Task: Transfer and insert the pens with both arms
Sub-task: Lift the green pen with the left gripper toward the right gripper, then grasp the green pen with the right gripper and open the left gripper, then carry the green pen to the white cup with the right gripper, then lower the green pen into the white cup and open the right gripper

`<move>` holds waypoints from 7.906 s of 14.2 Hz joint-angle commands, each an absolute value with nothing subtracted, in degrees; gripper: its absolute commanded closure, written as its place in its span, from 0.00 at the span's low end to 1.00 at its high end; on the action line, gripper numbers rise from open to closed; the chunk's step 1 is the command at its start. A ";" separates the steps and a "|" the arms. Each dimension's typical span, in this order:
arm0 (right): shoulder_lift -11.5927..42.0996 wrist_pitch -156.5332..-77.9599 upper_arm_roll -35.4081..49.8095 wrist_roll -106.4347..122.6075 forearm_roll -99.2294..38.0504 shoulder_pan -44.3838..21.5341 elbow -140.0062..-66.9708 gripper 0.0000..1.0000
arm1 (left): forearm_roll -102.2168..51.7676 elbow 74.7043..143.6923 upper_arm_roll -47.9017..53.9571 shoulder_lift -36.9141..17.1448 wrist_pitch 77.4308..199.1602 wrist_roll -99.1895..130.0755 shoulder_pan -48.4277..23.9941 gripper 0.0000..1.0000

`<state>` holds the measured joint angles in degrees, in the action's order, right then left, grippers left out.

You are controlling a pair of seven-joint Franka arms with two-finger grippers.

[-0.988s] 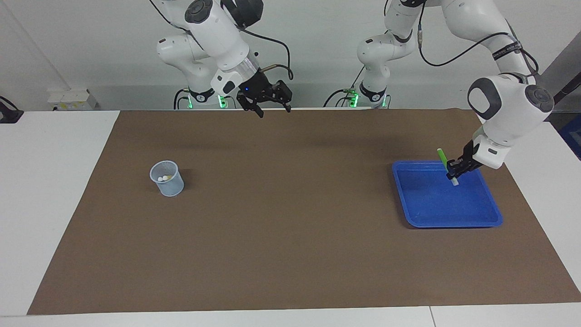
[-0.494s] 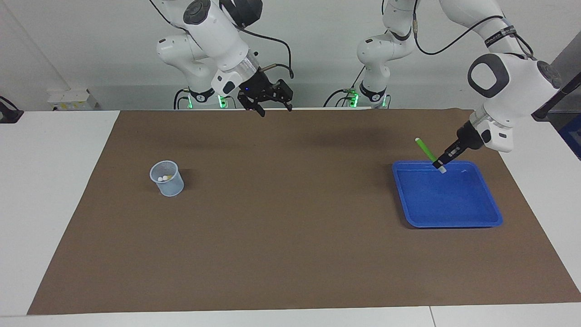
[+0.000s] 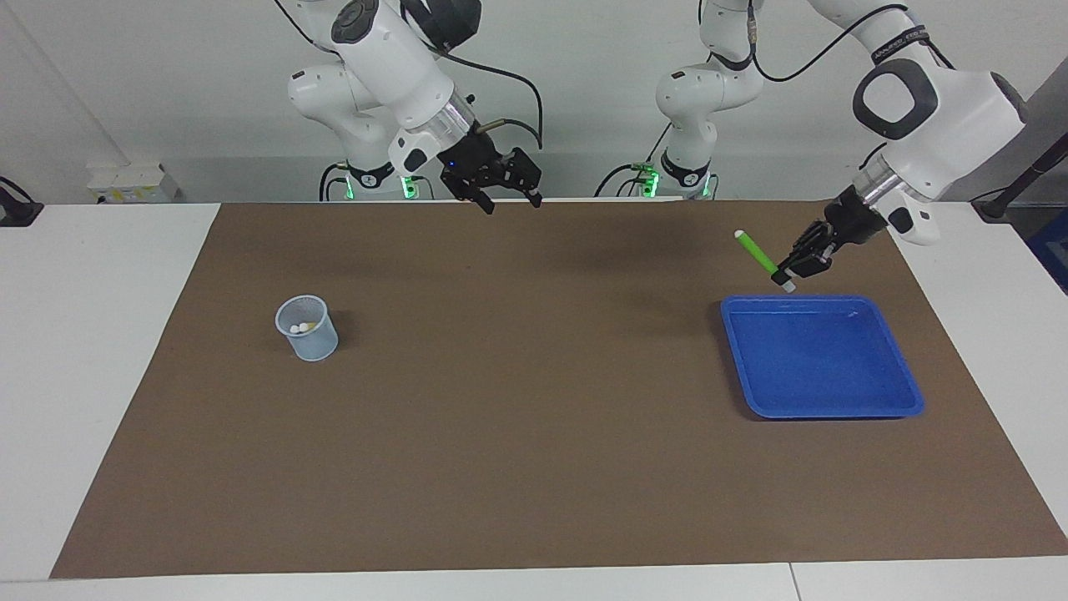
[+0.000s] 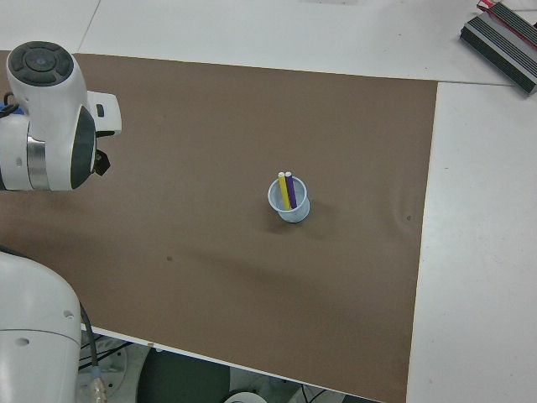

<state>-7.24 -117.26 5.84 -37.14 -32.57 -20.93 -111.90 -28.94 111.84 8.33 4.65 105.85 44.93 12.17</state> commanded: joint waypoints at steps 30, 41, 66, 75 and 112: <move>-0.44 -150.64 6.06 -50.98 -41.75 -38.58 -111.44 0.32 | -36.39 132.80 13.36 26.89 121.11 93.69 -7.56 1.00; -0.53 -150.64 6.07 -51.24 -41.75 -38.76 -111.45 1.00 | -36.39 132.71 13.27 26.89 120.94 93.78 -7.38 1.00; -2.90 -103.92 5.54 3.57 -22.17 -13.46 -106.62 1.00 | -35.77 132.63 12.75 27.95 109.79 63.60 0.16 0.00; -3.43 -94.63 5.54 34.79 5.80 -5.37 -102.29 1.00 | -21.73 129.30 12.66 27.60 100.46 18.41 16.43 0.00; -6.76 -93.10 6.15 33.51 0.62 0.89 -99.68 0.00 | 3.43 100.99 1.05 7.47 95.27 0.44 -1.67 0.00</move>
